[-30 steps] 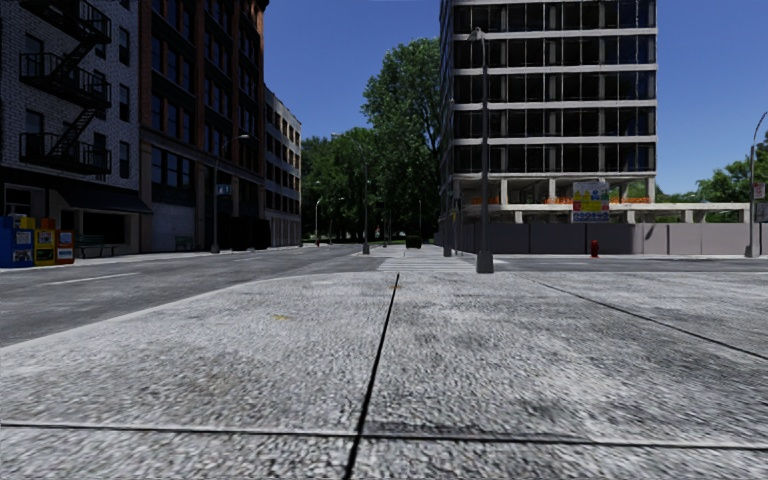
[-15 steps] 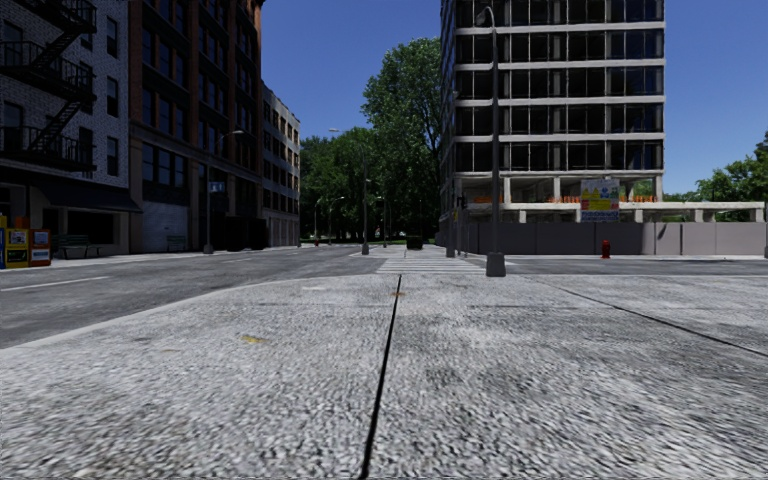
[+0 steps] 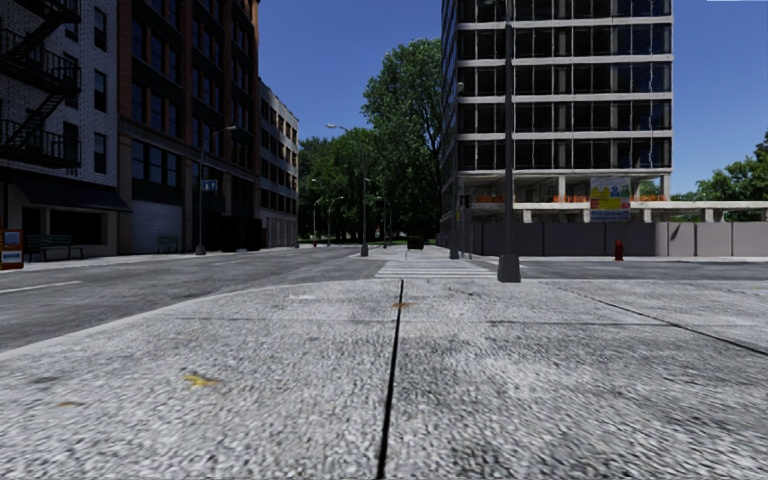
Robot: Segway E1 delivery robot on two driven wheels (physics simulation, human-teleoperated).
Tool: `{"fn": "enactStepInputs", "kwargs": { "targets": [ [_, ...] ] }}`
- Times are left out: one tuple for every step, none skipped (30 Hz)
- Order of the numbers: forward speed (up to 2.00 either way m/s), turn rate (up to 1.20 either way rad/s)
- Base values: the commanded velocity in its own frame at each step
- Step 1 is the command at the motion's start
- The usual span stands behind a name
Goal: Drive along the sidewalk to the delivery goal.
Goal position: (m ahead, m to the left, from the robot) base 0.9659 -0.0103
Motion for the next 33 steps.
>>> {"fn": "enactStepInputs", "kwargs": {
  "targets": [
    [2.0, 0.0],
    [2.0, 0.0],
    [2.0, 0.0],
    [2.0, 0.0],
    [1.67, 0.0],
    [1.18, 0.0],
    [1.18, 0.0],
    [0.78, 0.0],
    [0.55, 0.0],
    [0.22, 0.0],
    [0.22, 0.0],
    [0.04, 0.0],
    [0.0, 0.0],
    [0.0, 0.0],
    [0.0, 0.0],
    [0.0, 0.0],
    [0.0, 0.0],
    [0.0, 0.0],
    [0.0, 0.0],
    [0.0, 0.0],
    [0.0, 0.0],
    [0.0, 0.0],
    [0.0, 0.0],
    [0.0, 0.0],
    [0.0, 0.0],
    [0.0, 0.0],
    [0.0, 0.0],
    [0.0, 0.0],
    [0.0, 0.0],
    [0.0, 0.0],
    [0.0, 0.0],
    [0.0, 0.0],
    [0.0, 0.0]
  ]
}}
